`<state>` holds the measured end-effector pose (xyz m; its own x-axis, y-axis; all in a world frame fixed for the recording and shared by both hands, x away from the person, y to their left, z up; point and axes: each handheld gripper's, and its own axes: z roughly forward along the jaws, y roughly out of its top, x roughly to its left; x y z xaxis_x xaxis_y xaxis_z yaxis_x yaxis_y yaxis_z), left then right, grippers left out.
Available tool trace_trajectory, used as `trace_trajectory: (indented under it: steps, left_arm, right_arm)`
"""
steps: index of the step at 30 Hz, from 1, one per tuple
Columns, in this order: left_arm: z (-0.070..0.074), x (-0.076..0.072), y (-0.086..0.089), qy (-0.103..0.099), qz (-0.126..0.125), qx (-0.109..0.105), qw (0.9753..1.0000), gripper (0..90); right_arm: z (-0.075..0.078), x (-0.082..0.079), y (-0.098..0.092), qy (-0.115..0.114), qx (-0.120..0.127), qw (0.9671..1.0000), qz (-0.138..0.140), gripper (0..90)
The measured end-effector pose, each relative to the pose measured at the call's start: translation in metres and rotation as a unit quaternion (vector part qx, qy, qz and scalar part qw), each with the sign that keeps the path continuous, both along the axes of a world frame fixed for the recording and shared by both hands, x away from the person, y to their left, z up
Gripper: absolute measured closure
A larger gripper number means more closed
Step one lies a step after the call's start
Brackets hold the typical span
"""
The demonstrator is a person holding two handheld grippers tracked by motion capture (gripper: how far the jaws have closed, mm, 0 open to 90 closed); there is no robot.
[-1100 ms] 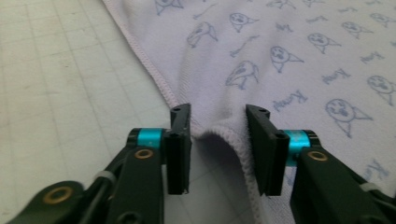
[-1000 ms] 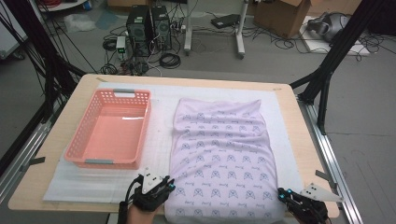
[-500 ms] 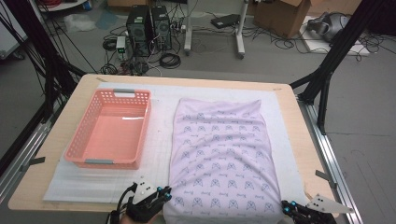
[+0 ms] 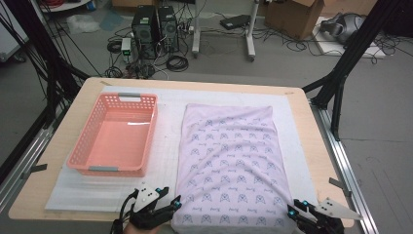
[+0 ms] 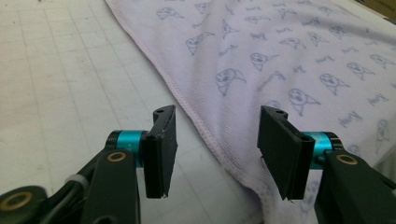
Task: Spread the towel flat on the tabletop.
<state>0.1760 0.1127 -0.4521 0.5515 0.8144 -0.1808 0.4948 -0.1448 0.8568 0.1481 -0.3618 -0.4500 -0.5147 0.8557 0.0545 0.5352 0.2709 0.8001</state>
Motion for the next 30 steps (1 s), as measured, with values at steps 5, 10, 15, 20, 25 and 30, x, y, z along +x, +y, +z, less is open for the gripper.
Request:
trace_trajectory:
  steps: [5, 10, 15, 20, 25, 30]
  left_arm:
    - [-0.001, 0.003, 0.002, 0.001, 0.002, -0.001, 1.0000, 48.2]
    - [0.000, 0.004, 0.003, -0.001, 0.002, -0.005, 1.0000, 48.0]
    - [0.000, 0.007, 0.004, 0.002, -0.003, -0.007, 1.0000, 47.5]
    - [-0.002, 0.011, -0.004, 0.010, -0.022, 0.004, 0.9997, 55.1]
    - [-0.006, 0.017, -0.018, 0.011, -0.025, 0.050, 0.9984, 70.1]
    - [-0.001, 0.018, -0.017, 0.019, -0.022, 0.073, 0.9969, 88.4]
  right_arm:
    - [-0.006, 0.009, 0.008, -0.012, -0.024, 0.9995, 0.018, 79.5]
    - [0.000, 0.007, 0.003, 0.003, -0.039, 0.9988, 0.031, 87.1]
    - [0.005, 0.000, -0.013, 0.023, -0.042, 0.9986, 0.024, 79.3]
    - [0.007, 0.003, -0.015, 0.010, 0.007, 0.9999, 0.007, 61.3]
    - [0.002, 0.013, -0.014, 0.008, 0.018, 0.9993, -0.030, 64.2]
    - [-0.004, 0.024, -0.016, 0.012, 0.017, 0.9984, -0.052, 64.7]
